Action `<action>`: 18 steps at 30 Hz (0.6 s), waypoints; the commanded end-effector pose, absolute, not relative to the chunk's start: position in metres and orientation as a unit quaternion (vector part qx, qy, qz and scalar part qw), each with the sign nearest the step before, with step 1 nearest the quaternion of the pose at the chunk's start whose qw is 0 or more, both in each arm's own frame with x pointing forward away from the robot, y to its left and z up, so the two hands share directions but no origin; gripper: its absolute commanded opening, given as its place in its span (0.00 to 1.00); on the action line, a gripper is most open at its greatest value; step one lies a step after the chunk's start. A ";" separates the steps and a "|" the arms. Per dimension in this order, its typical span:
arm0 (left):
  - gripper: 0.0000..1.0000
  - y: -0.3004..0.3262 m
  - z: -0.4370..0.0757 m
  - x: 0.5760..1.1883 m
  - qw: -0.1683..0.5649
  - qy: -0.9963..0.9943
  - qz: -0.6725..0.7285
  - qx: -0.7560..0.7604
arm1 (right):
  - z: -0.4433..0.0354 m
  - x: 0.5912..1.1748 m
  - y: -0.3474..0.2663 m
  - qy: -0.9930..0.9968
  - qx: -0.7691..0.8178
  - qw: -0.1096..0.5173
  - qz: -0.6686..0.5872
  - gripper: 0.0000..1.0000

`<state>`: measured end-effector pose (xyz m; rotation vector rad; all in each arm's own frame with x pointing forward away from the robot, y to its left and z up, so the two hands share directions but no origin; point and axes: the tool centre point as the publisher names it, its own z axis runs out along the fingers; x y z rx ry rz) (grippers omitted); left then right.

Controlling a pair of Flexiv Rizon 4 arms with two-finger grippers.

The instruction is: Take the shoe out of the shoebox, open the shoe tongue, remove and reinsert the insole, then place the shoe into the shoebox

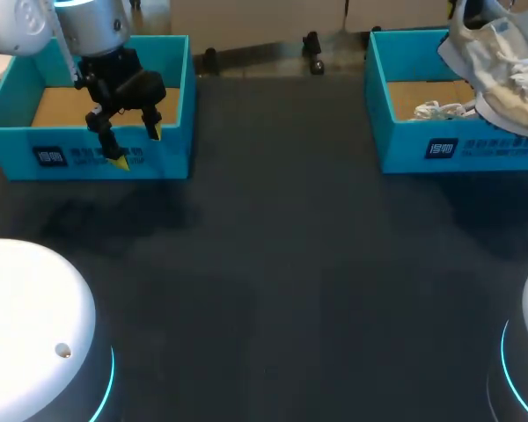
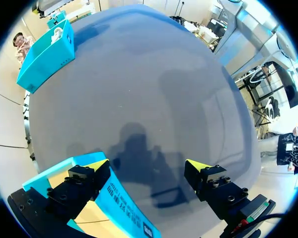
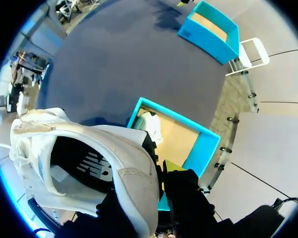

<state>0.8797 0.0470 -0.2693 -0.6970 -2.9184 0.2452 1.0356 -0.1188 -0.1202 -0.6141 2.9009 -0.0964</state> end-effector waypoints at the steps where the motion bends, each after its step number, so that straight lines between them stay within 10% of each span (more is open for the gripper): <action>1: 1.00 0.047 -0.269 0.880 0.066 -0.967 0.080 -0.231 | -0.122 1.043 -0.125 0.977 -0.193 0.084 -0.039 0.00; 18: 1.00 0.047 -0.269 0.880 0.066 -0.967 0.080 -0.231 | -0.141 1.131 -0.200 0.979 -0.181 0.059 -0.065 0.00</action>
